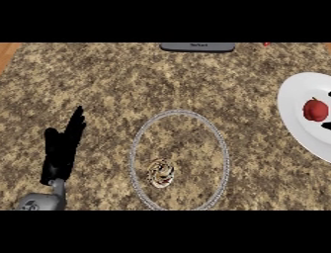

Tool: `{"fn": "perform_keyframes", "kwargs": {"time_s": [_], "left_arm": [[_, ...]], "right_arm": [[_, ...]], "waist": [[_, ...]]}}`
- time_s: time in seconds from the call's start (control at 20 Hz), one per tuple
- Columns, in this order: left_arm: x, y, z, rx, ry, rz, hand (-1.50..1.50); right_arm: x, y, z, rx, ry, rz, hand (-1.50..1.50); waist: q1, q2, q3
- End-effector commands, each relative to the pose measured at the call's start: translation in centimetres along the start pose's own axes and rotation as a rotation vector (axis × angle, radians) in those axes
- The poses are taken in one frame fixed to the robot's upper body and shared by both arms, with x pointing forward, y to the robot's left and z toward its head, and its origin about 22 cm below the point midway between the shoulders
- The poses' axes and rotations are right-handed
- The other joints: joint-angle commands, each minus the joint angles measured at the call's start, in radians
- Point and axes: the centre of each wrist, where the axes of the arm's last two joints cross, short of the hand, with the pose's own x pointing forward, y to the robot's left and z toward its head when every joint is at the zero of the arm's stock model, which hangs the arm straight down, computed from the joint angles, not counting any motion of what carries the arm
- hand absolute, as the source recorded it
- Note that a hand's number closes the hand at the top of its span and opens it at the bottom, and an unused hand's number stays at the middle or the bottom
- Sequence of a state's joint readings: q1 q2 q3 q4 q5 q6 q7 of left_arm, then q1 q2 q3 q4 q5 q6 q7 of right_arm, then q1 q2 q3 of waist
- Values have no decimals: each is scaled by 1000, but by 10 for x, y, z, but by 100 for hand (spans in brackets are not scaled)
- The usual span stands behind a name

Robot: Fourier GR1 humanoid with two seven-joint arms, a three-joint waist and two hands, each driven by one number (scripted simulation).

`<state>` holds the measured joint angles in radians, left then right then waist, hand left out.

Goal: Pick the bell pepper from the placemat and place it in the plate

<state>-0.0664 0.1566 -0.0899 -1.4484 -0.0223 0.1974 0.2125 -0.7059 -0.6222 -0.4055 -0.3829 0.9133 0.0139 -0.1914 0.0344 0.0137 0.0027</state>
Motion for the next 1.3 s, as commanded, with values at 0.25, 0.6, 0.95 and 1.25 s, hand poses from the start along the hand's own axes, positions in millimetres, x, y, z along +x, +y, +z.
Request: {"fn": "perform_keyframes", "kwargs": {"time_s": [0.25, 0.6, 0.95, 1.25], "left_arm": [[-1, 14, -5, 7, 5, -5, 0], [0, 5, 11, 8, 3, 5, 0], [-9, -7, -1, 21, 18, 12, 0], [3, -5, 11, -9, 9, 5, 0]], "right_arm": [[-2, -14, -3, -34, -278, -275, -150], [-47, -52, 13, -178, -339, -746, -150], [-81, -32, 30, -110, -358, -830, -150], [-80, 2, 31, -90, -417, -826, -150]], "waist": [[-12, -6, 0], [-14, -11, 1], [-14, -5, 0], [-3, -3, 1]]}}
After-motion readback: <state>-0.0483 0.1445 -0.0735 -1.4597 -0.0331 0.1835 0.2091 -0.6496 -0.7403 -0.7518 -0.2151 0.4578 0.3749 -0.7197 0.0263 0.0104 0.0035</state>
